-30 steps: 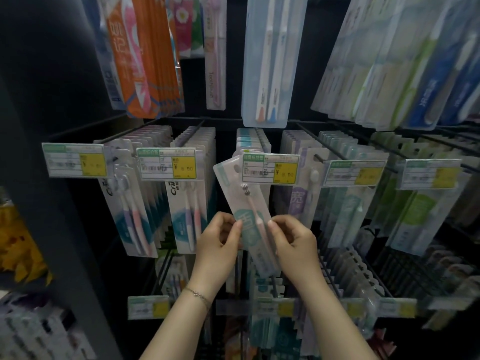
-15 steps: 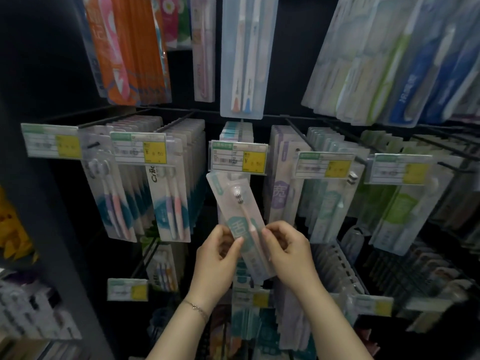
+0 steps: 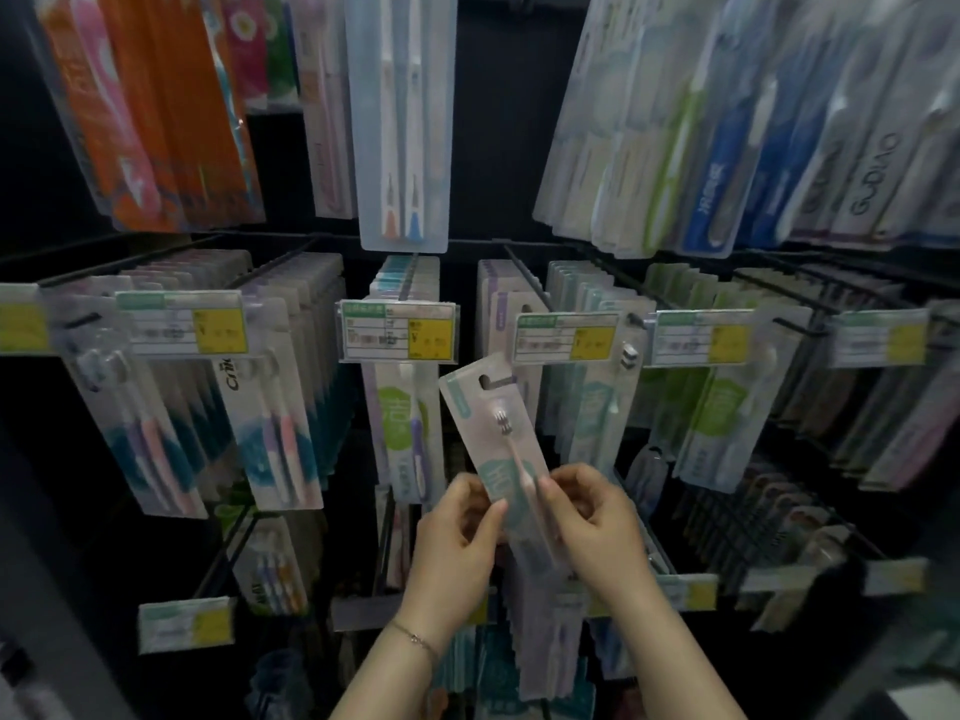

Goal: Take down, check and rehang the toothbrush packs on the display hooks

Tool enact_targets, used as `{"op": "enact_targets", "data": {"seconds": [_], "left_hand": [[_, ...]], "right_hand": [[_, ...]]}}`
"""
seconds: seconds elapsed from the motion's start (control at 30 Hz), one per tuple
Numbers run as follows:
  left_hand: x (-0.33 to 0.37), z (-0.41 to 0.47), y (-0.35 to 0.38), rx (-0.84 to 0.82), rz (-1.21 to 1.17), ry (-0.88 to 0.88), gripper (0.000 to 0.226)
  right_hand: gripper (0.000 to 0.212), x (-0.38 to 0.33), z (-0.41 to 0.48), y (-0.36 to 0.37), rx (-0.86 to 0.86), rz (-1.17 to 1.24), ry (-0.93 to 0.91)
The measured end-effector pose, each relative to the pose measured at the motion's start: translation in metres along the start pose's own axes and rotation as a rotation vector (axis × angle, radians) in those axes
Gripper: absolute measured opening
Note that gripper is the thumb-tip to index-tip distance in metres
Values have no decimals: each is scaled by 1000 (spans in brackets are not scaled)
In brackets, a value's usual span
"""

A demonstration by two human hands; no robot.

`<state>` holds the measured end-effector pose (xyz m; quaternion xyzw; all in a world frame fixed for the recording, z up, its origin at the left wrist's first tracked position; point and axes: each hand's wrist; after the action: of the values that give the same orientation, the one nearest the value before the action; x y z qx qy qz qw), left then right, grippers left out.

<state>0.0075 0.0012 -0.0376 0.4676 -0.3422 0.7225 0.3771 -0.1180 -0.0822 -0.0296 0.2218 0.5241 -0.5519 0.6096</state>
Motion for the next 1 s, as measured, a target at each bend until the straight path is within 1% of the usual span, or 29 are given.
{"op": "enact_targets", "data": {"seconds": [0.33,0.43,0.67,0.87,1.0], "left_hand": [[9,27,49,-144,92,58,6],[13,37,60,-151,104,82,4],[23,52,75,-143,101,113,7],[30,60,81,-162,73,153,8],[34,63,86,-184,112,169,10]], "right_hand": [[21,14,5,-47,154,-61,45],[22,16,9,-57,193,-48,45],[20,11,20,-68,263,-22,29],[20,8,28,-76,285,-5,5],[22,12,31,-78,278,-9,58]]}}
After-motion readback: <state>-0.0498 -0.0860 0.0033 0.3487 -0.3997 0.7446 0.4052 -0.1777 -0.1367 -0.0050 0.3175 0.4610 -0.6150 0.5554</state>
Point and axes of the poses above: each hand's wrist, its own z-axis towards the middle knuckle, its own y-axis out of the palm, x = y × z, and after that the axes turned 3 degrees about -x, right-handed
